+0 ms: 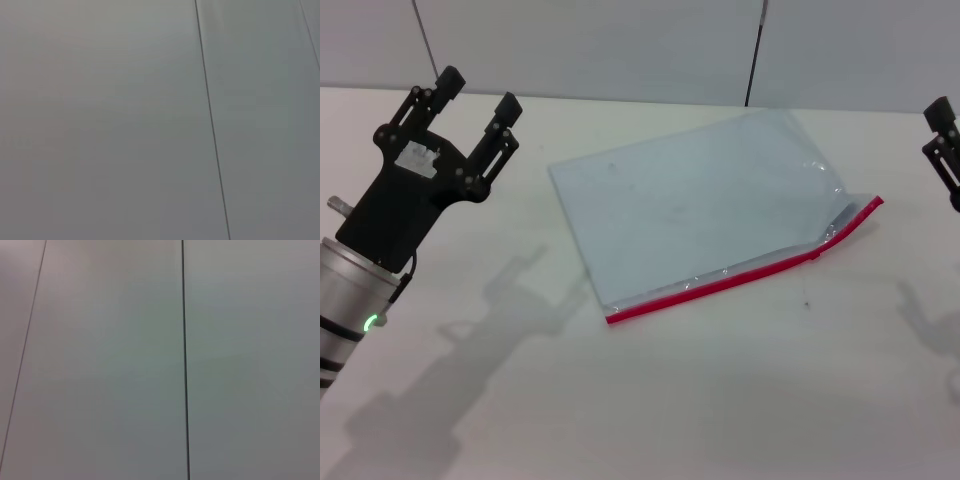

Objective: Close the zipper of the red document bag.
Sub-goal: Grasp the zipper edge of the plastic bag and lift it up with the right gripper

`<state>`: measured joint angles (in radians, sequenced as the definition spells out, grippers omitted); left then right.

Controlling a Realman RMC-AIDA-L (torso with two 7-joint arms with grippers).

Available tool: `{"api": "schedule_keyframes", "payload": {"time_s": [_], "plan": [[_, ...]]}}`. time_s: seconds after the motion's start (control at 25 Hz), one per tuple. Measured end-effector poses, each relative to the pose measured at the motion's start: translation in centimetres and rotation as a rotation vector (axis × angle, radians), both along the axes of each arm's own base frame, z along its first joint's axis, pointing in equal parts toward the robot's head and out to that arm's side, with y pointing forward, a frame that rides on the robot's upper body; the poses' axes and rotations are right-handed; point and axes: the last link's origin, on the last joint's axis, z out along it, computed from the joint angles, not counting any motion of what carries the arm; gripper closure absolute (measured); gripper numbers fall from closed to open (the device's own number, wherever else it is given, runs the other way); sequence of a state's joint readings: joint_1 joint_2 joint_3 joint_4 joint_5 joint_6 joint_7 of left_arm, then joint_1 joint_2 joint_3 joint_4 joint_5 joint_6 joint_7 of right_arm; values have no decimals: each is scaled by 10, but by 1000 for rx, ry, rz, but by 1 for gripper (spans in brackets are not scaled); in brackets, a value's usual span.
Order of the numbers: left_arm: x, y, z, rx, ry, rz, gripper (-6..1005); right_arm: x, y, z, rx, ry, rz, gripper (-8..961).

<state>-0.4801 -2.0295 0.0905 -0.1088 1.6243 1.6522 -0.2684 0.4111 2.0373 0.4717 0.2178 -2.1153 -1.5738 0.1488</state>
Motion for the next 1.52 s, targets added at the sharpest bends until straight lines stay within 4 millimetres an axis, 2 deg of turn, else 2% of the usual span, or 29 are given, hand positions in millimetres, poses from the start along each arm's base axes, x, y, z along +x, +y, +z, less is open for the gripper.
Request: {"api": "schedule_keyframes", "payload": {"time_s": [0.56, 0.76, 1.04, 1.2, 1.52], "plan": [[-1, 1, 0, -2, 4, 5, 321, 3, 5, -3, -29, 7, -33, 119], [-2, 1, -1, -6, 7, 13, 321, 11, 27, -5, -154, 56, -111, 118], [-2, 1, -1, -6, 8, 14, 321, 37, 55, 0, -324, 136, -291, 120], [-4, 2, -2, -13, 14, 28, 322, 51, 66, -4, -398, 134, -418, 122], [-4, 3, -3, -15, 16, 32, 322, 50, 85, -26, -556, 63, -555, 126]]}}
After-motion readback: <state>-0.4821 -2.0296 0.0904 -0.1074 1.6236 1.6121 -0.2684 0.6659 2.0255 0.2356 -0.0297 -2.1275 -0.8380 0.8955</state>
